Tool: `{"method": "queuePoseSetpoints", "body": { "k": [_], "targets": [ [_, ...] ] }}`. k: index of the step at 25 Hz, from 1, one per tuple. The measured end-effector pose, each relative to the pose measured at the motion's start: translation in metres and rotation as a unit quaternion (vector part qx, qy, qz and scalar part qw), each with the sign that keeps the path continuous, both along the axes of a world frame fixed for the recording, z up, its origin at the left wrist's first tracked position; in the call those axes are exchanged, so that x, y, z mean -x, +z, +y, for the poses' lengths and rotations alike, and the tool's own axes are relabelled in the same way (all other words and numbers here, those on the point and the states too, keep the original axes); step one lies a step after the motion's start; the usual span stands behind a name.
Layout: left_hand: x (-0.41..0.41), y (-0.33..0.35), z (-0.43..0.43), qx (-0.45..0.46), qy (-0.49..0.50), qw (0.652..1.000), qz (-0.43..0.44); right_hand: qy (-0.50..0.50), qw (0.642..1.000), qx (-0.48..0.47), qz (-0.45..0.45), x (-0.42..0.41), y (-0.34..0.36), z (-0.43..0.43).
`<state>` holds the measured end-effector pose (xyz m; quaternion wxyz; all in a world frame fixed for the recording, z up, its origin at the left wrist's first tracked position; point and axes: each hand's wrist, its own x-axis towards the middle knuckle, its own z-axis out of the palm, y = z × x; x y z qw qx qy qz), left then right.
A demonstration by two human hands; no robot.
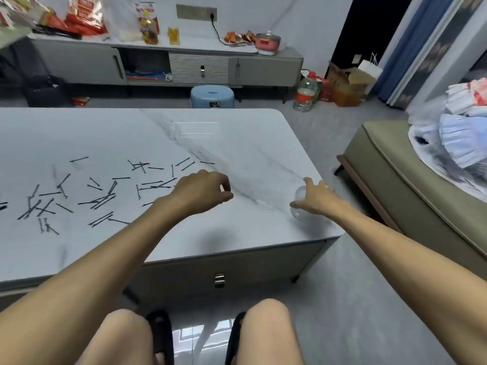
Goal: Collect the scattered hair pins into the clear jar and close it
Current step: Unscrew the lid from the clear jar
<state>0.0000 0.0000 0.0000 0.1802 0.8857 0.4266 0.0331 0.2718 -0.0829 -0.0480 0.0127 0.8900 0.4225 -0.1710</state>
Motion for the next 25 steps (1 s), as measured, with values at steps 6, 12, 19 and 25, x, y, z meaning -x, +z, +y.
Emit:
{"method": "queuePoseSetpoints", "body": {
  "k": [6, 12, 19, 25],
  "targets": [
    [-0.026, -0.044, 0.002, 0.094, 0.002, 0.992, -0.088, 0.015, 0.997, -0.071, -0.003, 0.012, -0.006, 0.01],
    [-0.024, -0.076, 0.003, 0.093, 0.04, 0.956, -0.277, 0.052, 0.96, -0.2, 0.189, 0.101, 0.018, 0.035],
    [0.0, -0.076, 0.028, 0.023, 0.079, 0.949, -0.305, 0.029, 0.938, -0.276, 0.206, 0.168, 0.023, 0.064],
    [0.009, -0.07, 0.045, 0.054, 0.093, 0.945, -0.308, 0.141, 0.906, -0.306, 0.257, 0.146, 0.012, 0.073]
  ]
}}
